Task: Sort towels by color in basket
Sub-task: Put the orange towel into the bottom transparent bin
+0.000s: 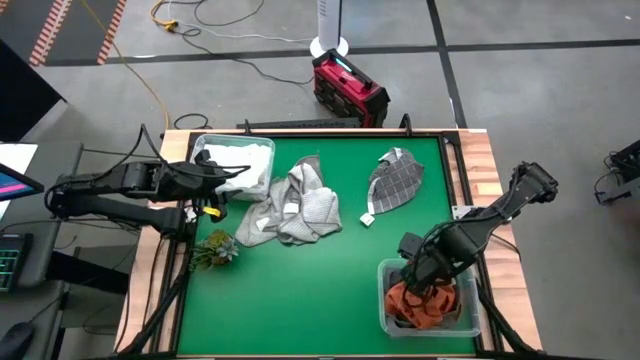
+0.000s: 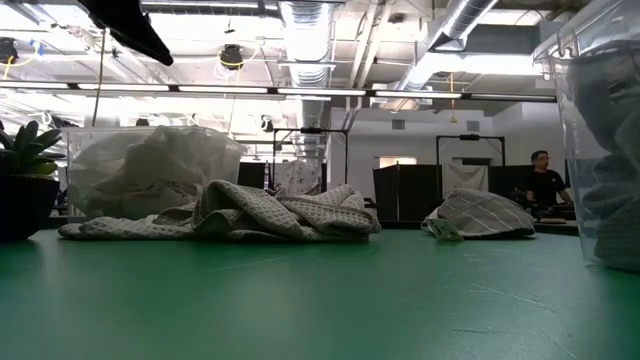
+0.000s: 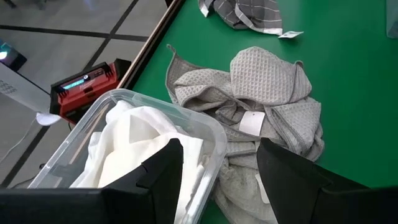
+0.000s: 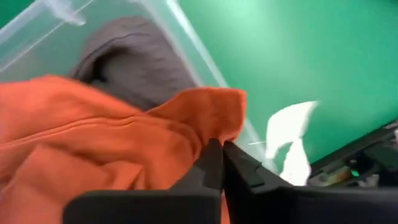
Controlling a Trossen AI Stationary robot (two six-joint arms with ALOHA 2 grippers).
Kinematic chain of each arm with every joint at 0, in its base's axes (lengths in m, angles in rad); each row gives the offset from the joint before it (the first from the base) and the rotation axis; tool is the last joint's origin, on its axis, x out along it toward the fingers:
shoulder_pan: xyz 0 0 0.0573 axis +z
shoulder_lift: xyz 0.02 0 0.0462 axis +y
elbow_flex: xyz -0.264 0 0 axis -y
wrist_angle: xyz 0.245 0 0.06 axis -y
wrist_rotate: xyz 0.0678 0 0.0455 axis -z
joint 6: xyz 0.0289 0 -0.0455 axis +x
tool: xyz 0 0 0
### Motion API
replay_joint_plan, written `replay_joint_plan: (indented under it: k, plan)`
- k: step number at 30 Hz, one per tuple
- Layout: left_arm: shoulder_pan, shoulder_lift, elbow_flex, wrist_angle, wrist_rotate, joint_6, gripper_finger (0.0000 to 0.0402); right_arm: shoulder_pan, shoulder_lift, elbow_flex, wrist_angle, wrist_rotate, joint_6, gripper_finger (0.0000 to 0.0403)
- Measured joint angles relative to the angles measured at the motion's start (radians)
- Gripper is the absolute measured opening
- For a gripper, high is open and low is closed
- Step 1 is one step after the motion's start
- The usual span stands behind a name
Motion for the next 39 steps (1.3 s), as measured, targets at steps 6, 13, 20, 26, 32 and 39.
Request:
replay_joint_plan:
  k: [6, 13, 20, 26, 32, 39]
  plan:
    - [0.0, 0.005, 0.0, 0.002, 0.0, 0.0, 0.0196, 0.036, 0.0, 0.034, 0.152, -0.107, 0.003, 0.0022]
    - [0.0, 0.004, 0.0, 0.001, -0.004, 0.03, 0.0196, 0.138, 0.027, 0.051, 0.275, -0.17, 0.08, 0.0014]
    - [0.0, 0.004, 0.0, 0.007, -0.01, 0.031, 0.0196, 0.185, 0.065, 0.008, 0.128, -0.18, 0.201, 0.0018]
    - [0.0, 0.004, 0.0, 0.009, -0.011, 0.031, 0.0196, 0.16, 0.065, -0.07, 0.056, -0.049, 0.225, 0.0058]
    - [0.0, 0.006, 0.0, 0.013, -0.013, 0.047, 0.0196, 0.108, 0.065, -0.179, 0.206, -0.052, 0.169, 0.01]
    - [0.0, 0.006, 0.0, 0.017, -0.013, 0.044, 0.0196, 0.047, 0.061, -0.171, 0.234, -0.179, 0.154, 0.0139]
